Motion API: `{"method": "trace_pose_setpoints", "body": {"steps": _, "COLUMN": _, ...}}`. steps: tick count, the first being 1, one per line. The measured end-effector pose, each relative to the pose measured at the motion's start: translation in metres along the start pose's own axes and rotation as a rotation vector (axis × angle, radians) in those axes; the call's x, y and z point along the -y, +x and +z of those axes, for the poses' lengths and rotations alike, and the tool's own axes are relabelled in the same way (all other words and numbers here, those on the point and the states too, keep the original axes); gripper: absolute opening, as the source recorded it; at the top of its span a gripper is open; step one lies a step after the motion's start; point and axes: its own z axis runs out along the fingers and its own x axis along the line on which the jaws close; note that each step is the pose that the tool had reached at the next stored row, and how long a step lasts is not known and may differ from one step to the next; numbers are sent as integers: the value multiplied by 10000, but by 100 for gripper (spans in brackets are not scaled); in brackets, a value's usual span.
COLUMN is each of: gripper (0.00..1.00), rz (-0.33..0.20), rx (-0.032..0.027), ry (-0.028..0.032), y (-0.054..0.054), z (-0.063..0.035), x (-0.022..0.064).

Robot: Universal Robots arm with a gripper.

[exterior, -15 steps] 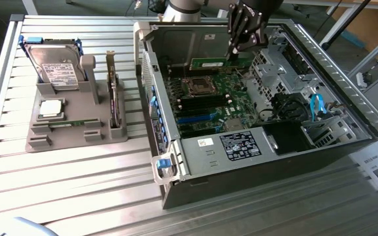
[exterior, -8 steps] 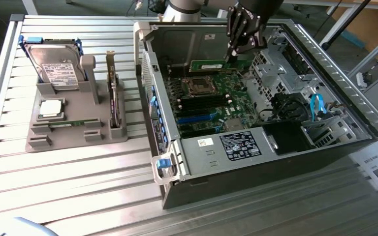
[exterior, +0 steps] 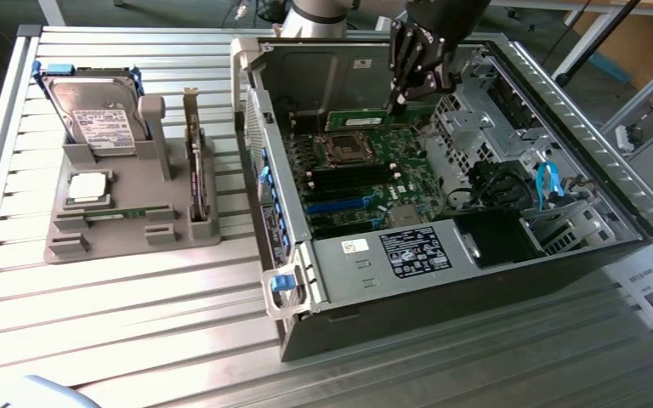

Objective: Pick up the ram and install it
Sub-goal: 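Insert the ram into the slot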

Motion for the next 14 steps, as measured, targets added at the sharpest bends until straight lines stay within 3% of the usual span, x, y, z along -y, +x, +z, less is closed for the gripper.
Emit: {"method": "trace_pose_setpoints", "body": {"steps": 14, "gripper": 11, "rz": 0, "rx": 0, "ry": 1, "y": 2, "z": 211, "x": 9}}
